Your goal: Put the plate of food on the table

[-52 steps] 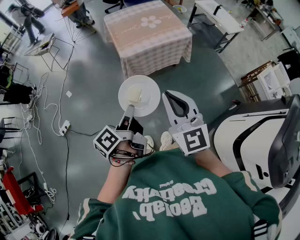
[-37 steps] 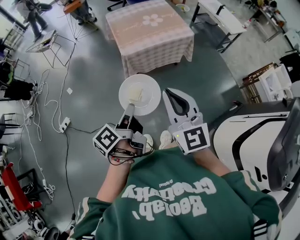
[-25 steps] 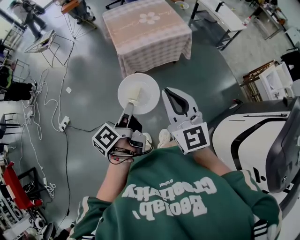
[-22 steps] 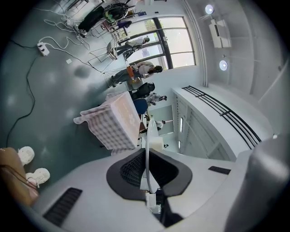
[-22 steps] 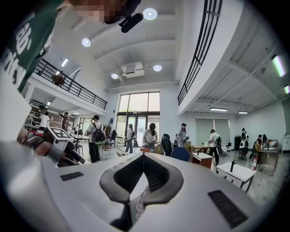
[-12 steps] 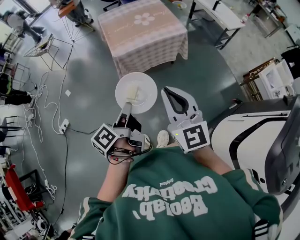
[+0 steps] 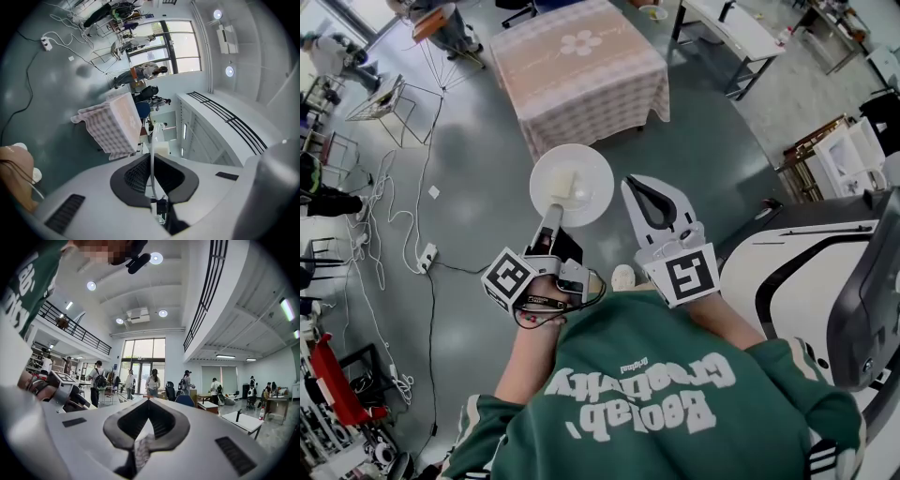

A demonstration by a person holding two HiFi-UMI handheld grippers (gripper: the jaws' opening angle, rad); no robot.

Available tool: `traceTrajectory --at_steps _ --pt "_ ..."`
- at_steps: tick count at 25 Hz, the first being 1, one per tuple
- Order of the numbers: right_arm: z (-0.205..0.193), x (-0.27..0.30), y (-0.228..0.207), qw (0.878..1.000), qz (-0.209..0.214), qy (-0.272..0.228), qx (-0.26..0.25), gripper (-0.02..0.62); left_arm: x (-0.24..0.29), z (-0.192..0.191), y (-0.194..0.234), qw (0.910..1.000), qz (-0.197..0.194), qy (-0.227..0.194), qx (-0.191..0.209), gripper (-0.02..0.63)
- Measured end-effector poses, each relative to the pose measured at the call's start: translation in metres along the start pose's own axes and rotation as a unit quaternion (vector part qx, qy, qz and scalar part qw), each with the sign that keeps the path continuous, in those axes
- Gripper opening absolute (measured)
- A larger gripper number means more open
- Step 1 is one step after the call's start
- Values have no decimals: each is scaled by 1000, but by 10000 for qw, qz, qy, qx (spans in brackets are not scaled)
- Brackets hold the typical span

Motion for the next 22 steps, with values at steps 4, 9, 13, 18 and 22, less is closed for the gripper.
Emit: traceTrajectory --at_steps 4,9,13,18,22 --pt "1 -2 -2 10000 14 -41 -38 16 2 -1 -3 10000 -41 -1 30 26" --pt "0 -4 -8 10000 8 -68 -22 15 2 -7 -4 10000 -10 -10 35 26" --pt "-1 -4 -9 10000 40 -84 -8 15 2 -7 -5 10000 -12 -2 87 26" --pt "-4 -2 -12 9998 85 -145 -72 15 10 -6 0 10000 -21 -4 67 26" --pt "-7 5 -21 9998 33 -167 -90 15 23 -7 1 9999 -106 34 95 26"
Point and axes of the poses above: the fingertips, and each gripper's own axes: x forward along the fingers, y to its left, z out of its top, the point moved 9 cm from there along -x, backward along the fingers, and after that the axes turned 9 degrees about -z, right-handed, at the moved point
